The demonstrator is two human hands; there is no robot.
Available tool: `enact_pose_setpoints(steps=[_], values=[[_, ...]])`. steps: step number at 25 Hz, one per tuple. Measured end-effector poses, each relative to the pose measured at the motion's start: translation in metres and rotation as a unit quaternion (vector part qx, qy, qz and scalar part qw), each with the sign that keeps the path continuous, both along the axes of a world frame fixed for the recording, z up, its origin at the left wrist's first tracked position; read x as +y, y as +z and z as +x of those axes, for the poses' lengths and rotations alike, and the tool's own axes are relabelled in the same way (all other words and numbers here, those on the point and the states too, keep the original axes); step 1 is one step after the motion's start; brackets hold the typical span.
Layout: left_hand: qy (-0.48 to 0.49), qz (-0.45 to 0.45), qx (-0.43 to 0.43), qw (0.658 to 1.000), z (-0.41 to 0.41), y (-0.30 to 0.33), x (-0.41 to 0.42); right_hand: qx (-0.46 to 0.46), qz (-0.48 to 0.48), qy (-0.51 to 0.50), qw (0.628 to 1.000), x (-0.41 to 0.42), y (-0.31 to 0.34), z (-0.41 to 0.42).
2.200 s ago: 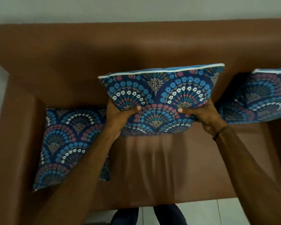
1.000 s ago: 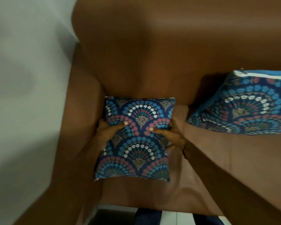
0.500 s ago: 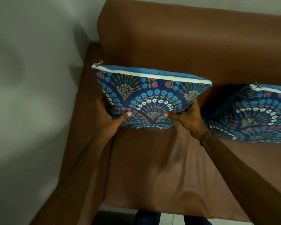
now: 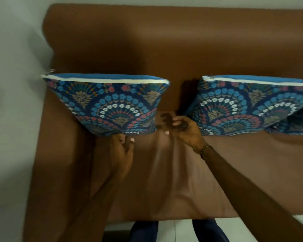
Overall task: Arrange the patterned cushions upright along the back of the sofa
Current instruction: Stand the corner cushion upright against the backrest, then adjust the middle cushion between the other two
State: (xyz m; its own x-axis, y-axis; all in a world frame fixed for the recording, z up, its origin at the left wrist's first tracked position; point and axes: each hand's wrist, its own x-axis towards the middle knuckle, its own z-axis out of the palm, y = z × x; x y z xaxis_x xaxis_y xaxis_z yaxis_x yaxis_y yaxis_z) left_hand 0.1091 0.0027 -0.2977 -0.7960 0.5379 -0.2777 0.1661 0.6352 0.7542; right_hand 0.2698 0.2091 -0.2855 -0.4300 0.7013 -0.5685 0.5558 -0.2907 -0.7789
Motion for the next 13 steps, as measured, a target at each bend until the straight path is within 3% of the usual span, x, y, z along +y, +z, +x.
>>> enact_pose_setpoints(steps=[4, 6, 9, 13], values=[[-0.041, 0.039, -0.052, 0.997, 0.085, 0.003, 0.072, -0.075, -0.039, -0.011, 0.996, 0.036, 0.0, 0.131], [-0.06, 0.036, -0.077, 0.995, 0.116, 0.011, 0.11, -0.099, -0.041, -0.094, 0.99, 0.065, 0.005, 0.195], [-0.066, 0.016, -0.104, 0.992, 0.139, 0.018, 0.168, -0.066, -0.048, -0.207, 0.975, 0.121, 0.019, 0.26], [-0.098, 0.021, -0.083, 0.991, 0.154, 0.016, 0.221, -0.01, -0.004, -0.124, 0.992, 0.176, 0.042, 0.261]])
